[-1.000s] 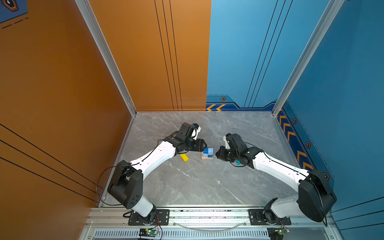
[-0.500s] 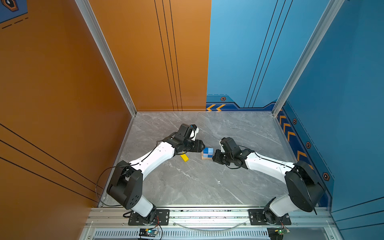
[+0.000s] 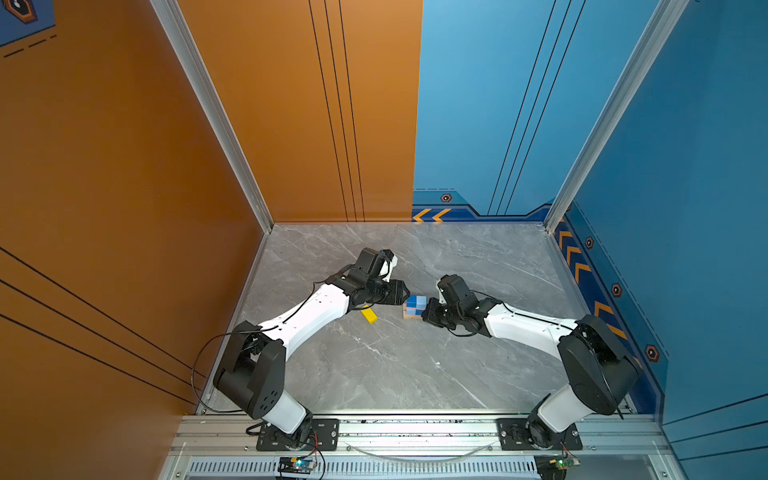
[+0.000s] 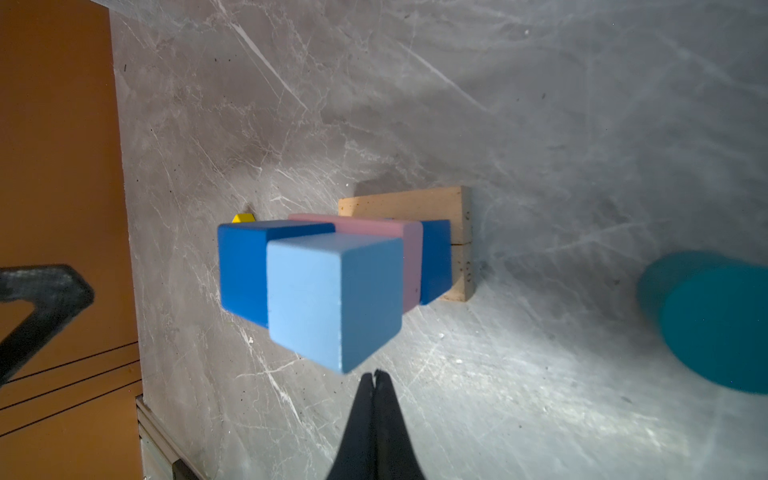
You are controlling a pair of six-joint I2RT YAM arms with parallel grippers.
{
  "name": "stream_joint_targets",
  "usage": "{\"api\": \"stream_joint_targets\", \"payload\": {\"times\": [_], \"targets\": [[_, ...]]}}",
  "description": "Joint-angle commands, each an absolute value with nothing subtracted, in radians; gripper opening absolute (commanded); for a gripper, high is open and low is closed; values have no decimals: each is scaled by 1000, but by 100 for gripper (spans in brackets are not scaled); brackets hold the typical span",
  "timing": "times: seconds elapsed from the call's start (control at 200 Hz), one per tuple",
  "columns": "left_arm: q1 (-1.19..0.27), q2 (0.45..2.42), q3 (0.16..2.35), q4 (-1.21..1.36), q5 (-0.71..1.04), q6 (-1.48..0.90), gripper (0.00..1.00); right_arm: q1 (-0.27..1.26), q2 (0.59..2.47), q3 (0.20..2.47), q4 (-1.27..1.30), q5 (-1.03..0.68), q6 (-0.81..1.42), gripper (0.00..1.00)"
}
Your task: Build the wood block tower
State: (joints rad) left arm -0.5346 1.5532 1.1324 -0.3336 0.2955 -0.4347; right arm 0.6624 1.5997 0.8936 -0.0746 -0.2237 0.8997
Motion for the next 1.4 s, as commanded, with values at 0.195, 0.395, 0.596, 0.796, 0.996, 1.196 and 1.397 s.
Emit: {"api": "stream_joint_targets", "payload": {"times": [0.195, 0.395, 0.596, 0.796, 0.996, 1.196, 1.397], "targets": [[-525, 1543, 1116, -337, 301, -437, 59, 664, 1624, 917, -48, -216, 919, 0], [-526, 1544, 1114, -337, 299, -437, 59, 660, 1634, 923, -39, -219, 924, 0], [-526, 1544, 1113, -336, 304, -439, 58, 660, 1637, 923, -28, -216, 931, 0], [-527, 1544, 1111, -335, 305, -439, 58, 657, 1635, 928, -25, -216, 934, 0], [-526, 1546, 1111, -334, 305, -440, 59, 655, 1638, 930, -16, -215, 936, 0], [-528, 1549, 1112, -334, 306, -440, 58, 653, 1642, 931, -12, -215, 940, 0], [-527, 1549, 1111, -334, 307, -442, 58, 650, 1644, 932, -5, -215, 942, 0]]}}
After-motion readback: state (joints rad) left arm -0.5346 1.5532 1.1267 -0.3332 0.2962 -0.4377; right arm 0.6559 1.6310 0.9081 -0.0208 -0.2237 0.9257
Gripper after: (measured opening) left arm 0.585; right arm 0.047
